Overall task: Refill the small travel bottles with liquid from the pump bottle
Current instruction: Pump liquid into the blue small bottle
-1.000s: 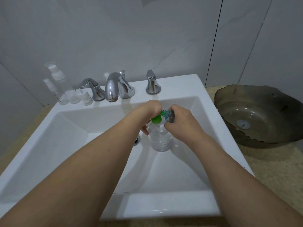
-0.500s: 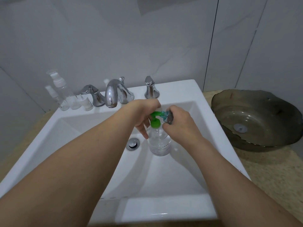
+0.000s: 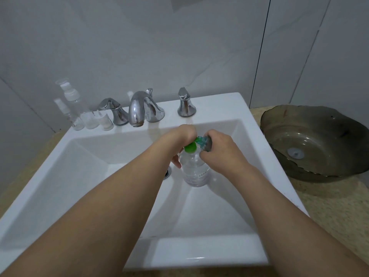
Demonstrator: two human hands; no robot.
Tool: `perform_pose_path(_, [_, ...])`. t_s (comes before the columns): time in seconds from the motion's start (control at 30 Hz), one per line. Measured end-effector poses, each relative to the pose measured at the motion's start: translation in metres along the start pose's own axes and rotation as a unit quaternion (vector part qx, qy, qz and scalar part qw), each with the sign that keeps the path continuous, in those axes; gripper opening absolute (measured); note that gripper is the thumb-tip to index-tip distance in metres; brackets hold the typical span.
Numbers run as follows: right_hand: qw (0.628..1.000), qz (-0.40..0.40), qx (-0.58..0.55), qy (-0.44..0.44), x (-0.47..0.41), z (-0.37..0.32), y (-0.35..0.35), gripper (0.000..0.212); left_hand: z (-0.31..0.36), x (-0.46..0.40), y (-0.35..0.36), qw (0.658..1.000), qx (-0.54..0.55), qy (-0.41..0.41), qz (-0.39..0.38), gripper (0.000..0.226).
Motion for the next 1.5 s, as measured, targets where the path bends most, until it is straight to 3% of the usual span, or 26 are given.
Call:
perform_pose_path(0.33, [1.000,-0.003,-0.003,0.003,-0.002,0.000,0.001,0.016,-0.002,-0.002,-0.001,1.000,0.003,-0.009,-0.005,0.036])
perform_pose_path(0.63, [0.998,0.042,-0.022,-0.034,-0.001,-0.006,-0.008,0.017,0.006,-0.013,-0.007,0.996,0.013,-0.022,-0.088,0.051])
perform_pose_path(0.97, [0.999,0.038,-0.021,-0.027,-0.002,-0.005,-0.008,0.018,0.009,-0.004,-0.006,0.999,-0.002,-0.006,-0.045,0.046])
perform_pose_path(1.17, [1.000,0.004,0.005,-0.011,-0.002,0.000,-0.001,0.019,0.002,0.013,0.000,0.999,0.029,-0.011,0.018,0.024])
perform_pose_path(1.5, [1.000,-0.001,0.008,-0.005,-0.003,0.002,0.000,0.015,0.001,0.016,0.001,0.999,0.030,-0.009,0.016,0.027])
Point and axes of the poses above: each hand's wrist, its own x-axis away from the middle knuckle, its own y-axis out of the palm, z = x × y, the point moved 6 cm from there along -x, towards the middle knuckle, and after that the axes turned 5 degrees about y, right-handed, at the moved point
